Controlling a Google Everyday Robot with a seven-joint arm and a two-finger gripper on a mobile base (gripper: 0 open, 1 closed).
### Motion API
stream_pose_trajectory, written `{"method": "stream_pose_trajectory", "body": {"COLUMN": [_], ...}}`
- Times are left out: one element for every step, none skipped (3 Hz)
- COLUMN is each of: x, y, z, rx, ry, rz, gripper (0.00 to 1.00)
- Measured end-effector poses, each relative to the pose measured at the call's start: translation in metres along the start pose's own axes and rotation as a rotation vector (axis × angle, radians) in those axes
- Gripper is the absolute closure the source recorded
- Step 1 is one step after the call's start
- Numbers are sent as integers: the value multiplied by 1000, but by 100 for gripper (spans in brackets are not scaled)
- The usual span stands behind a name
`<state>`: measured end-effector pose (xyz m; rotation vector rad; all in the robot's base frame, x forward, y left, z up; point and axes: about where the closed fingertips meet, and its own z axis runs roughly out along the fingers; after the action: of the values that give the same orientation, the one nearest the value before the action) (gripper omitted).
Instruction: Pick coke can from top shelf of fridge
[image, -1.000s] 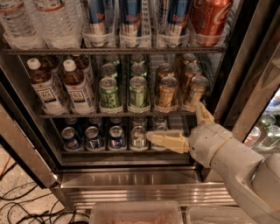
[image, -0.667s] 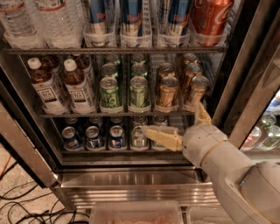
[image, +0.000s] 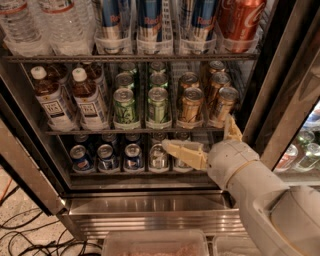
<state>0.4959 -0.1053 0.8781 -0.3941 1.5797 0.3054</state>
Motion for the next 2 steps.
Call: {"method": "stream_pose_trajectory", "body": {"x": [-11,-39], "y": [46,111], "z": [19,48], "rx": [-38,-121], "ry": [-64,-158], "rz": [29,94], "gripper": [0,0]}}
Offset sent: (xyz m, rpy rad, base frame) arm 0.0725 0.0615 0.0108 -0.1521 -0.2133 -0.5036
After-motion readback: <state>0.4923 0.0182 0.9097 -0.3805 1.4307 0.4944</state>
